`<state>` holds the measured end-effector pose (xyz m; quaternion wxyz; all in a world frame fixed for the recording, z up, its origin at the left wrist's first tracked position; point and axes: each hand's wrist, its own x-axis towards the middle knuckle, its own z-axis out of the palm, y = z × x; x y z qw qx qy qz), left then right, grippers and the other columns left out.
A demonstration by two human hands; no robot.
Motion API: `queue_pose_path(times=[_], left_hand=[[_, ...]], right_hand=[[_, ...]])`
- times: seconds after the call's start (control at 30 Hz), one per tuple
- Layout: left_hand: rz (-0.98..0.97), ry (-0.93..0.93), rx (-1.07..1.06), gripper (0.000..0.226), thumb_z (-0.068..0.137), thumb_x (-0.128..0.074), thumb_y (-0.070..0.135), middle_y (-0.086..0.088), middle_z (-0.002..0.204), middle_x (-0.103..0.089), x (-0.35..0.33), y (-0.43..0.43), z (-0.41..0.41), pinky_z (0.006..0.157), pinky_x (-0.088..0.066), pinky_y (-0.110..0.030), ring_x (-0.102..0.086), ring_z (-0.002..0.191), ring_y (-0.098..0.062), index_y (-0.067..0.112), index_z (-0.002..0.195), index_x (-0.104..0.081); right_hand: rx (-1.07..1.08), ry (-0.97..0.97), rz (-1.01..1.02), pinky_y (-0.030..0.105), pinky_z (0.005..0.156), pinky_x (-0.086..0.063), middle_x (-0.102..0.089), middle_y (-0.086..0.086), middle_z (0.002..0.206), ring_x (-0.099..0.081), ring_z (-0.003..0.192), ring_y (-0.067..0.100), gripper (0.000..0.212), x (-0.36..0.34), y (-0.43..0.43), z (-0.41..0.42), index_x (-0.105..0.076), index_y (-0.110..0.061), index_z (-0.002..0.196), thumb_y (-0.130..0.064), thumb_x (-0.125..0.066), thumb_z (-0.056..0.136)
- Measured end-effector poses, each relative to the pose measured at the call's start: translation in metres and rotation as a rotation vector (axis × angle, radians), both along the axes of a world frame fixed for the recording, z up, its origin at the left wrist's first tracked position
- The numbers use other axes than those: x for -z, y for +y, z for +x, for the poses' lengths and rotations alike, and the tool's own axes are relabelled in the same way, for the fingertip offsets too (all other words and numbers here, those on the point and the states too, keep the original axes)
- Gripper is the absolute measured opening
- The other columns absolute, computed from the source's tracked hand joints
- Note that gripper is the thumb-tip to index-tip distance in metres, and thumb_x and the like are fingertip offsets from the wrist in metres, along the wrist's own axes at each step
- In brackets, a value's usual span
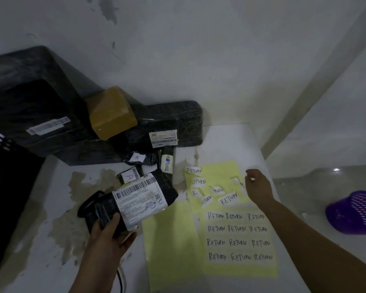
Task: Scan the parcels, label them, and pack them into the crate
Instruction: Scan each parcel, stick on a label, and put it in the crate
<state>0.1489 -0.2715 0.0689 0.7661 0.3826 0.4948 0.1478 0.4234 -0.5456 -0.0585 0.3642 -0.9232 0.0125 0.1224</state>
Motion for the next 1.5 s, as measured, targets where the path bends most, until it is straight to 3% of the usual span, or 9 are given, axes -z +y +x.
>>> queue_pose_path(times=[0.2,0.37,0.53,0.77,0.87,1.0,1.13,1.37,1.5], left_hand=[[-0.012,0.013,0.014,0.026,0.106,-0.045,0.011,-0.001,0.082,-0.076,-0.002,-0.013,0.01,0.05,-0.06,-0.03,-0.071,0.08,-0.029,0.031,0.114,-0.059],[0.027,0.046,0.018,0.026,0.106,-0.045,0.012,-0.004,0.1,-0.066,-0.01,-0.019,0.02,0.069,-0.055,-0.04,-0.063,0.089,-0.029,0.035,0.103,-0.058],[0.042,0.065,0.003,0.025,0.106,-0.046,0.011,0.001,0.075,-0.076,-0.013,-0.024,0.025,0.073,-0.049,-0.041,-0.063,0.088,-0.029,0.032,0.109,-0.059],[0.039,0.086,0.015,0.024,0.106,-0.046,0.014,0.008,0.068,-0.076,-0.014,-0.03,0.026,0.062,-0.058,-0.034,-0.065,0.087,-0.027,0.035,0.102,-0.058],[0.036,0.091,0.018,0.024,0.105,-0.047,0.014,0.007,0.068,-0.076,-0.015,-0.033,0.026,0.058,-0.059,-0.033,-0.068,0.08,-0.025,0.035,0.101,-0.058],[0.031,0.095,-0.003,0.025,0.105,-0.047,0.013,0.006,0.064,-0.075,-0.018,-0.036,0.031,0.072,-0.049,-0.039,-0.064,0.083,-0.028,0.034,0.099,-0.058],[0.04,0.077,-0.007,0.024,0.105,-0.047,0.011,0.005,0.068,-0.076,-0.018,-0.038,0.032,0.074,-0.048,-0.04,-0.073,0.066,-0.026,0.032,0.102,-0.059],[0.044,0.087,-0.003,0.021,0.104,-0.049,0.012,-0.003,0.096,-0.071,-0.017,-0.041,0.034,0.074,-0.049,-0.039,-0.072,0.069,-0.023,0.029,0.109,-0.06],[0.031,0.075,-0.001,0.023,0.105,-0.048,0.012,-0.006,0.104,-0.069,-0.018,-0.041,0.034,0.074,-0.048,-0.04,-0.066,0.085,-0.028,0.028,0.119,-0.056]], right_hand=[[-0.012,0.04,-0.093,0.022,0.084,-0.037,-0.067,0.007,0.109,-0.061,0.101,0.024,0.022,0.018,-0.013,0.02,-0.066,-0.008,0.112,-0.018,-0.058,0.094],[-0.16,0.043,-0.157,0.025,0.062,-0.041,-0.065,0.001,0.08,-0.062,0.072,0.017,0.015,0.024,-0.012,0.027,-0.061,-0.016,0.076,-0.021,-0.073,0.081],[-0.19,0.008,-0.237,0.028,0.062,-0.05,-0.067,0.002,0.077,-0.063,0.069,0.017,0.022,0.031,-0.012,0.028,-0.059,-0.017,0.067,-0.013,-0.061,0.088],[-0.19,-0.072,-0.041,0.027,0.064,-0.041,-0.058,-0.007,0.075,-0.058,0.068,0.013,0.034,0.025,-0.022,0.019,-0.057,-0.02,0.075,-0.051,-0.06,0.088],[-0.333,-0.131,-0.095,0.027,0.066,-0.044,-0.055,-0.008,0.084,-0.058,0.075,0.011,0.023,0.026,-0.024,0.011,-0.058,-0.023,0.083,-0.038,-0.076,0.08],[-0.379,-0.179,-0.199,0.034,0.06,-0.048,-0.052,0.001,0.07,-0.056,0.067,0.024,0.026,0.025,-0.017,0.012,-0.043,-0.02,0.07,-0.017,-0.059,0.09],[-0.353,-0.129,-0.192,0.03,0.05,-0.035,-0.047,-0.002,0.059,-0.048,0.055,0.018,0.015,0.025,-0.017,0.015,-0.042,-0.013,0.085,-0.016,-0.048,0.098],[-0.148,-0.125,0.006,0.033,0.054,-0.041,-0.059,0.006,0.07,-0.06,0.062,0.028,0.015,0.019,-0.02,0.015,-0.042,-0.013,0.094,-0.025,-0.044,0.102],[0.041,-0.1,0.289,0.035,0.068,-0.053,-0.07,-0.004,0.093,-0.069,0.077,0.013,0.016,-0.004,-0.017,0.001,-0.047,-0.019,0.107,-0.033,-0.04,0.104]])
